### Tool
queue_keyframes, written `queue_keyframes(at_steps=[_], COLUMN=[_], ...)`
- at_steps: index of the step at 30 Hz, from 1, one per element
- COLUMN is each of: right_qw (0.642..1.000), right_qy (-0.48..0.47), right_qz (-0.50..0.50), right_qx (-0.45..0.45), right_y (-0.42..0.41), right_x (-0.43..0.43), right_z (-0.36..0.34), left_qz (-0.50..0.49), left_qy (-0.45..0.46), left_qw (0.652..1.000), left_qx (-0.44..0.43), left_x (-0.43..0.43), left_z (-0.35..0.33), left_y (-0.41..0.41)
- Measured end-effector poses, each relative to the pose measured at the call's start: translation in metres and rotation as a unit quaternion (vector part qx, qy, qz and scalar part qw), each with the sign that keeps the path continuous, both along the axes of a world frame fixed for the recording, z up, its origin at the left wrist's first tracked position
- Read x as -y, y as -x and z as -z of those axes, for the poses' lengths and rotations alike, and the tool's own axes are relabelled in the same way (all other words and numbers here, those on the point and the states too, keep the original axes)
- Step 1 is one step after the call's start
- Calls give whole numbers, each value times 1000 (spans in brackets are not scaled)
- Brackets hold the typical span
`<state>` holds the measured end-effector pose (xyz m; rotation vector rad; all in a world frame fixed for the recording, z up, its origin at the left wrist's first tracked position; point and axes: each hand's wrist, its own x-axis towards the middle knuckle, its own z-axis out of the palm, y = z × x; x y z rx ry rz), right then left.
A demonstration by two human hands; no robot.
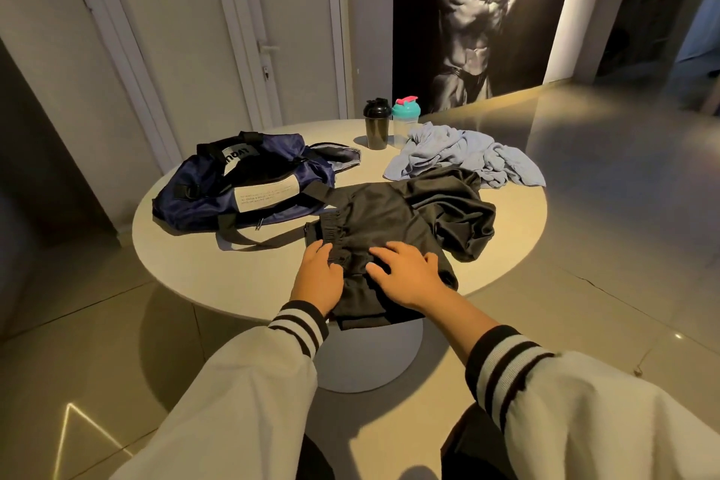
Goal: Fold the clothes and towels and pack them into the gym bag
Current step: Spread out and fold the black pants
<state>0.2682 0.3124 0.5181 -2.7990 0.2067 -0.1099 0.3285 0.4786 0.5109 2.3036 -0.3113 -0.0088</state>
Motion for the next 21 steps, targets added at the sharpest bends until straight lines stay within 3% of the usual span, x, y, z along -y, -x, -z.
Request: queue_keyframes(at_steps=[1, 4, 7, 9, 13, 17, 21], right_qw=[1000, 994, 991, 992, 997, 984, 992], right_qy=[0, -65, -7, 23, -68, -166, -76], right_qz=[-2, 8, -9, -28, -43, -40, -85], right_qx=[-6, 87, 133, 122, 17, 50, 49], right_y=[0, -1, -7, -14, -30, -47, -57], right_x=[0, -1, -1, -2, -12, -26, -35], right_z=[0, 1, 3, 3, -5, -10, 2], left_qz=[-19, -63, -87, -87, -23, 13, 27], left_qy=[7, 25, 51, 71, 65, -6, -23], left_qw=[1000, 998, 995, 994, 997, 998, 999], left_qx=[2, 10, 24, 17, -32, -57, -25], left_x=[-1, -3, -5, -7, -12, -8, -11], left_z=[2, 8, 12, 11, -1, -10, -5], left_y=[-1, -2, -4, -9, -24, -40, -50])
